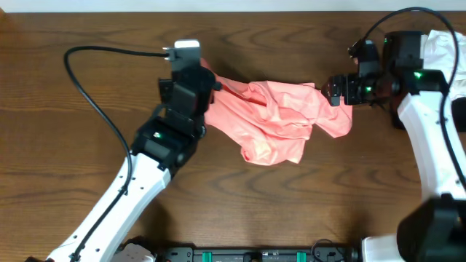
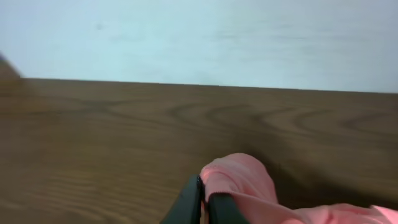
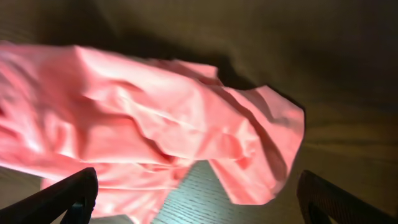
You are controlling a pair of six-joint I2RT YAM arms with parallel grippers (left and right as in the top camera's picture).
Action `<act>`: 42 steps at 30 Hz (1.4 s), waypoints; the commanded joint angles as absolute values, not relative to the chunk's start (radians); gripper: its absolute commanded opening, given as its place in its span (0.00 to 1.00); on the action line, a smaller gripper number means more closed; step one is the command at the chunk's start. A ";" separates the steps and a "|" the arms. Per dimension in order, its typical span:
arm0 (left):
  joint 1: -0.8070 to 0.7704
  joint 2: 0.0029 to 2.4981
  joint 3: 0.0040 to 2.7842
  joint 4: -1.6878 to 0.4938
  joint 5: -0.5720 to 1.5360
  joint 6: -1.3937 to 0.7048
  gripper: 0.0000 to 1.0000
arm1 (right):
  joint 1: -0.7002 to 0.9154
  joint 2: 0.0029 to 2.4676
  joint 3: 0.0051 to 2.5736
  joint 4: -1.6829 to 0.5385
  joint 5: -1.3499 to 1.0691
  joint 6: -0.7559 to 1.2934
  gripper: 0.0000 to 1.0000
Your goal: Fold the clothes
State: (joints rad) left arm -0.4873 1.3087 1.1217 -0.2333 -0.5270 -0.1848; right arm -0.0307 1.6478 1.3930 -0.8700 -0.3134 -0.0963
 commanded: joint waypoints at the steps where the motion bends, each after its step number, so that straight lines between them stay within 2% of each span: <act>1: -0.441 1.288 1.135 -0.239 -0.562 -0.173 0.06 | -0.036 1.703 1.410 -0.863 -0.311 -0.078 0.99; 8: -0.371 1.288 1.135 -0.254 -0.562 -0.176 0.06 | -0.036 1.808 1.410 -0.836 -0.311 -0.075 0.97; 13: -0.352 1.288 1.135 -0.270 -0.562 -0.181 0.06 | -0.035 1.851 1.410 -0.821 -0.331 -0.074 0.84; 19: -0.352 1.288 1.135 -0.272 -0.562 -0.181 0.06 | -0.027 1.866 1.404 -0.855 -0.339 -0.057 0.63; 26: -0.352 1.288 1.135 -0.272 -0.562 -0.181 0.06 | 0.009 1.867 1.350 -0.853 -0.340 -0.118 0.63; 35: -0.348 1.289 1.135 -0.272 -0.561 -0.181 0.06 | 0.040 1.867 1.196 -0.739 -0.336 -0.217 0.60; 42: -0.348 1.289 1.135 -0.272 -0.561 -0.181 0.06 | 0.040 1.867 1.131 -0.623 -0.337 -0.233 0.44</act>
